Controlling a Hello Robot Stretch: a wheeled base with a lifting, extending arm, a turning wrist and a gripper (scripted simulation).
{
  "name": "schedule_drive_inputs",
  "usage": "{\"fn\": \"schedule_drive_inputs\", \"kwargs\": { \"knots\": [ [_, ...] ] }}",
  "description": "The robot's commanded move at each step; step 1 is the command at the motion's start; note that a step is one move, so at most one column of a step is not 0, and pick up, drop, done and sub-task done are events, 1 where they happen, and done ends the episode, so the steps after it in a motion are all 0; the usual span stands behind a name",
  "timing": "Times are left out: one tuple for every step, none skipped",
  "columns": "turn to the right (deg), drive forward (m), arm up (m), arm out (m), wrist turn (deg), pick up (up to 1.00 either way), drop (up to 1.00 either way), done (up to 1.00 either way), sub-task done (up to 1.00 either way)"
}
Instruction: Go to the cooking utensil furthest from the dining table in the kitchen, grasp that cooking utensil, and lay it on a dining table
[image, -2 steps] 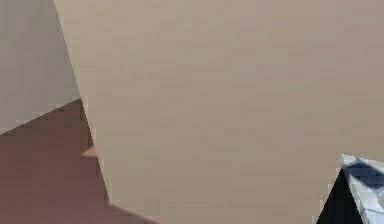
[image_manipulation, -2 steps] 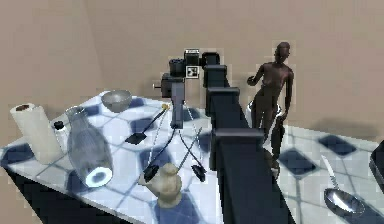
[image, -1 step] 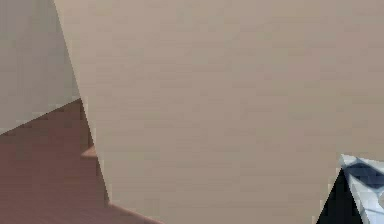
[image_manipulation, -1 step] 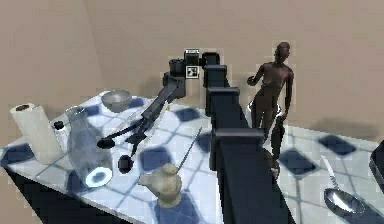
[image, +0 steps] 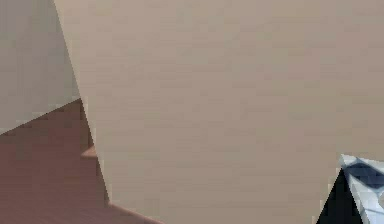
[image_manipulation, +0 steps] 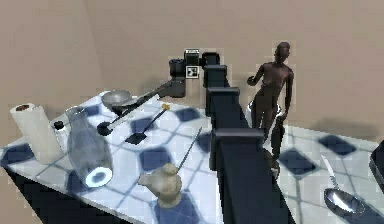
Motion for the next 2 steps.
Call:
{"fn": "schedule_drive_inputs", "kwargs": {
  "knots": [
    [0.0,0.00,0.00,0.00,27.0,0.00,0.00,0.00,0.00],
    [0.0,0.00,-0.14,0.00,0.0,0.00,0.00,0.00,0.00]
  ]
}}
